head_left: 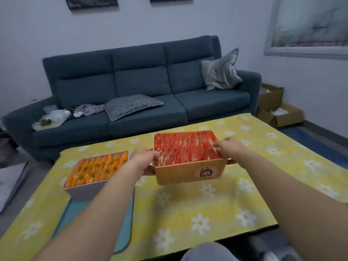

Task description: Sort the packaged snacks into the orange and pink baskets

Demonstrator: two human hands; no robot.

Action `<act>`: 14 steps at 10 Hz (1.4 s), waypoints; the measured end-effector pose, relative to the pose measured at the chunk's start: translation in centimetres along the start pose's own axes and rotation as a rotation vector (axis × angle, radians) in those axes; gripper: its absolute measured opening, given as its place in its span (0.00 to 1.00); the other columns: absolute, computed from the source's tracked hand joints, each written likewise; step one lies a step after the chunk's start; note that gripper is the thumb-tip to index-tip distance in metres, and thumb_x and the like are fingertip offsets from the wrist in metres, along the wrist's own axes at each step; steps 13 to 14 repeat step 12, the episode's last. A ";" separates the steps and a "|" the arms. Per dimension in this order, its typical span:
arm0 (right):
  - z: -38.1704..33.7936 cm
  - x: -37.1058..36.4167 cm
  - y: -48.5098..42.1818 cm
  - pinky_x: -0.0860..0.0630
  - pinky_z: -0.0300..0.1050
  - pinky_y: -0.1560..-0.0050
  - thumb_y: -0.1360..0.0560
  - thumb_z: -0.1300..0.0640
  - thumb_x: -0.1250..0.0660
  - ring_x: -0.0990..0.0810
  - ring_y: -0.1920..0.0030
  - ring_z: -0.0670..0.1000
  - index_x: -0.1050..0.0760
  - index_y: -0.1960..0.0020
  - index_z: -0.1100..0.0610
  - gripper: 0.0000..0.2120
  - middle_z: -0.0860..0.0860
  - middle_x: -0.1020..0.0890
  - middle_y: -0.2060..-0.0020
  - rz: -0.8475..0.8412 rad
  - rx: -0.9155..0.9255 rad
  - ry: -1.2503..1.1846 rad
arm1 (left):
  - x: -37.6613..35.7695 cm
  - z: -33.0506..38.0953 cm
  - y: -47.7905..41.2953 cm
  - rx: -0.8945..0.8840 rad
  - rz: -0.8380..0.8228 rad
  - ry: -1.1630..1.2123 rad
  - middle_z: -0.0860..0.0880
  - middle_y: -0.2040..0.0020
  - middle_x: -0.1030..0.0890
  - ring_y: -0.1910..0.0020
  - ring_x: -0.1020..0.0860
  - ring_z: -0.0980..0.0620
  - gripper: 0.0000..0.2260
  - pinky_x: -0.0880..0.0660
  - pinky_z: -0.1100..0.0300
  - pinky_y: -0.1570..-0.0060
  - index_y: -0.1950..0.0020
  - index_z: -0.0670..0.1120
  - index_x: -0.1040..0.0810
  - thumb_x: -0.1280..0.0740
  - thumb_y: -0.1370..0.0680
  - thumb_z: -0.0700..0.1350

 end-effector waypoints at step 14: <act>-8.0 -29.7 10.8 0.26 0.58 0.35 0.23 0.43 0.36 0.28 0.33 0.62 0.35 0.26 0.56 0.30 0.59 0.29 0.32 -0.226 0.440 0.726 | 25.8 -18.0 5.5 0.104 0.459 -0.500 0.40 0.24 0.32 0.28 0.30 0.38 0.33 0.30 0.45 0.32 0.20 0.45 0.37 0.34 0.22 0.57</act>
Point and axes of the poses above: each hand's wrist, its own y-axis away from the middle knuckle, its own x-axis out of the back of the hand, z = x × y, the point moved 5 cm from there along -y, towards the middle knuckle
